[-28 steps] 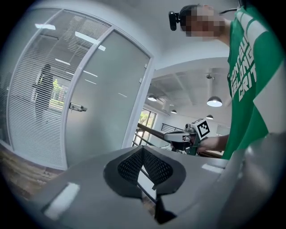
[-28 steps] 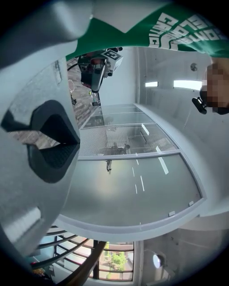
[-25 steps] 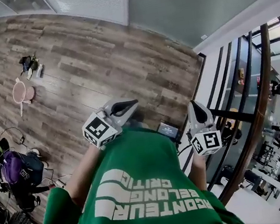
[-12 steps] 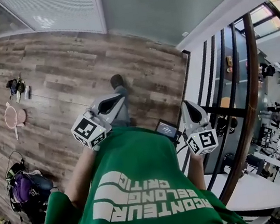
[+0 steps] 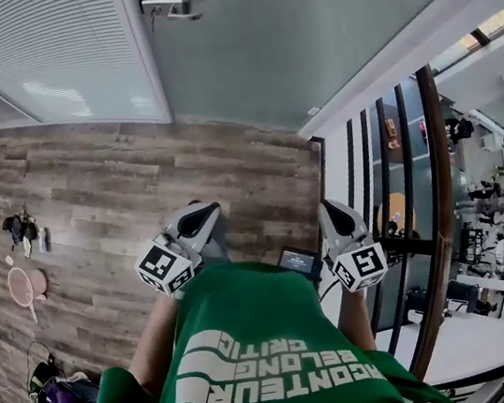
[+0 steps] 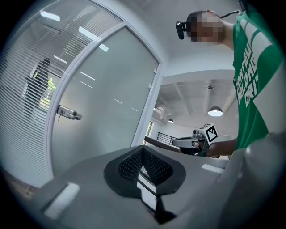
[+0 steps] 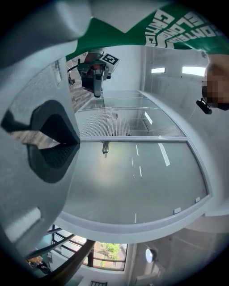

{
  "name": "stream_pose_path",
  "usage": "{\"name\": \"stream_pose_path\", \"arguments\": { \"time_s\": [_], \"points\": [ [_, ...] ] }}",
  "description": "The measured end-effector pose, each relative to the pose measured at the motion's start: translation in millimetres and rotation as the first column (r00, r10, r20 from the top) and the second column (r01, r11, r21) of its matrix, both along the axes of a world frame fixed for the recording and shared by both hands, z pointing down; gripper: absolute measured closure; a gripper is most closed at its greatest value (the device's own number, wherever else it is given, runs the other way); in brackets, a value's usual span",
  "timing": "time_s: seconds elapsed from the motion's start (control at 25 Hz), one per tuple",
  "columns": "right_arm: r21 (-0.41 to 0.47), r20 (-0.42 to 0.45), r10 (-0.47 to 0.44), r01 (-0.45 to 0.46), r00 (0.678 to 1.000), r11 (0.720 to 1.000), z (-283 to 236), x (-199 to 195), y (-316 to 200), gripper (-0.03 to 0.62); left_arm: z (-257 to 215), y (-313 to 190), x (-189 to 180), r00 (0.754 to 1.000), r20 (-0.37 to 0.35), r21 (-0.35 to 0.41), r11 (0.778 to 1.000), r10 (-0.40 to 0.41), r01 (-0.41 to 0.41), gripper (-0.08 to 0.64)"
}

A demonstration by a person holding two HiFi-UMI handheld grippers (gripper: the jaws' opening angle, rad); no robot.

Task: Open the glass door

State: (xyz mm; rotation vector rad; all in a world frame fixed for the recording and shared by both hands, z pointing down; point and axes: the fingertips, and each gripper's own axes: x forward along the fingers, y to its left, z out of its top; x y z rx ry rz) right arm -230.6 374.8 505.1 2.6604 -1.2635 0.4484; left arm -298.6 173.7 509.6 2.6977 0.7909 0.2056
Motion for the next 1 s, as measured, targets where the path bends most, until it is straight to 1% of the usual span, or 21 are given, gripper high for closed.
{"name": "stream_pose_path", "arguments": {
  "time_s": [0.12,0.24,0.4,0.6,0.8,1.0],
  "points": [
    [-0.006,0.006,-0.001,0.001,1.000,1.000,-5,31,-27,0.601,-2,-26,36,1.000,-0.005,-0.021,1.000,0.001,-0.001,0.545],
    [-0.030,0.017,-0.021,0.021,1.000,0.999,-5,61,-52,0.601,-10,-48,69,1.000,-0.005,-0.022,1.000,-0.001,0.001,0.545],
    [-0.053,0.024,-0.055,0.056,0.998,0.997,-5,96,-87,0.601,-7,-80,101,1.000,-0.016,-0.031,0.999,-0.018,0.018,0.545],
    [-0.068,0.021,-0.083,0.084,0.996,0.994,-5,129,-120,0.601,-1,-111,125,0.999,-0.005,-0.049,0.998,-0.043,0.043,0.545],
    [-0.076,0.026,-0.094,0.095,0.995,0.993,-1,149,-135,0.601,1,-122,141,0.999,-0.002,-0.041,0.999,-0.034,0.034,0.545],
    [-0.065,0.050,-0.110,0.113,0.993,0.991,6,163,-143,0.601,-2,-127,152,0.999,0.002,-0.027,0.999,-0.043,0.043,0.545]
  ]
}}
